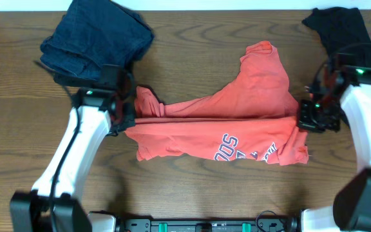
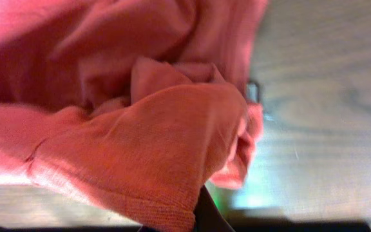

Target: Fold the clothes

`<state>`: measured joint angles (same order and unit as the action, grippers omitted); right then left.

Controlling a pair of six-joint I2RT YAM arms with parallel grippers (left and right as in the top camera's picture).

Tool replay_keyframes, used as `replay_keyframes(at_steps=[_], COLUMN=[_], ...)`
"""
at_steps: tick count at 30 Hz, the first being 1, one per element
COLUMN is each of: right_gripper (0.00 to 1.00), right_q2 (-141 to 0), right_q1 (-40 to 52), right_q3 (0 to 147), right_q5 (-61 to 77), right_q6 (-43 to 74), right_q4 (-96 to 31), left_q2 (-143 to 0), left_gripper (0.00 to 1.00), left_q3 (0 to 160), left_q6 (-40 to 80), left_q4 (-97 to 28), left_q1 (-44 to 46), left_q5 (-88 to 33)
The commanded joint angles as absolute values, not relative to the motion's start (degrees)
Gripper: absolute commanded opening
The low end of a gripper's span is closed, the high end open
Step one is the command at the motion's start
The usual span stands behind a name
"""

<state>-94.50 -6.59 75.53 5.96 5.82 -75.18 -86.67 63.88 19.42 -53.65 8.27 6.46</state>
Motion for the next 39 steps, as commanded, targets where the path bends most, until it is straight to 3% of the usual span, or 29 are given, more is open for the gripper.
replay_keyframes(at_steps=[1, 12, 16, 21, 22, 24, 28, 32, 39], right_gripper=[0.01, 0.01, 0.08, 0.08, 0.1, 0.24, 0.37, 0.43, 0.58], right_q2=[-98.1, -105.6, -105.6, -105.6, -105.6, -105.6, -105.6, -105.6, -105.6], right_q1=[-4.5, -4.2, -4.2, -4.2, -4.2, -4.2, -4.2, -4.2, -3.1], right_q3=[75.1, 75.1, 75.1, 75.1, 75.1, 75.2, 77.9, 83.7, 93.9], right_q5=[5.4, 5.4, 5.4, 5.4, 5.3, 5.4, 5.4, 5.4, 6.3], right_q6=[6.5, 6.6, 6.6, 6.5, 6.5, 6.1, 4.7, 3.9, 3.5], right_q4=[-73.5, -69.3, -68.9, -69.0, -69.0, -69.0, -71.0, -73.8, -75.2], left_q2=[-90.4, -97.5, -98.1, -98.0, -98.0, -97.6, -95.7, -93.7, -95.4], left_gripper=[0.06, 0.06, 0.06, 0.07, 0.13, 0.45, 0.77, 0.88, 0.91], left_q3=[64.1, 64.1, 64.1, 64.1, 64.1, 64.2, 66.9, 72.4, 78.8], left_q6=[18.7, 18.6, 17.8, 17.6, 17.5, 16.0, 14.4, 10.9, 0.2], left_q4=[-52.5, -47.4, -47.6, -48.4, -48.6, -49.5, -53.6, -55.9, -48.5], left_q1=[8.5, 8.5, 8.5, 8.5, 8.5, 8.5, 8.5, 8.5, 8.5], left_q5=[8.2, 8.2, 8.1, 8.1, 8.1, 8.1, 8.1, 6.7, -1.9])
